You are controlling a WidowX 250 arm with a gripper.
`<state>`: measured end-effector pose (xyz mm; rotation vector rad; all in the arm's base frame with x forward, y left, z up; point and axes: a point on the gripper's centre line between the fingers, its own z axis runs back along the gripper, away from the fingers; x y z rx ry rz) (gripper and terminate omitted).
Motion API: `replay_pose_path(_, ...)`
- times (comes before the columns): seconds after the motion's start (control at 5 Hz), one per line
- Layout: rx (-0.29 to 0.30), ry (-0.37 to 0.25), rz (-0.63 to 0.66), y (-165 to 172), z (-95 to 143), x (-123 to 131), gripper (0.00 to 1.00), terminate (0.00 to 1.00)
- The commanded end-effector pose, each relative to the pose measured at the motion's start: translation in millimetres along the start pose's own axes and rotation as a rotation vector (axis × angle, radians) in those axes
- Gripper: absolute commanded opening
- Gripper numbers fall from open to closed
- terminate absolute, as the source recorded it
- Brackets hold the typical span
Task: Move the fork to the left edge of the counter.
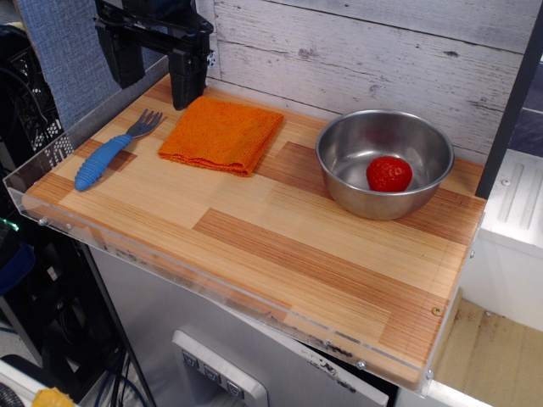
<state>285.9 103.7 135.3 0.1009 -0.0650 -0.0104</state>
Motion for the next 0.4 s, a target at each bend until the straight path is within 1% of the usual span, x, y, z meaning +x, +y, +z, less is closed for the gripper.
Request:
replay_pose_path(0.0, 0.017, -0.041, 0.003, 6.8, 12.5, -2.9, 1.0, 0.0)
replay_pose_path(0.2, 0.017, -0.041, 0.003, 6.8, 12.5, -2.9, 1.0, 1.0)
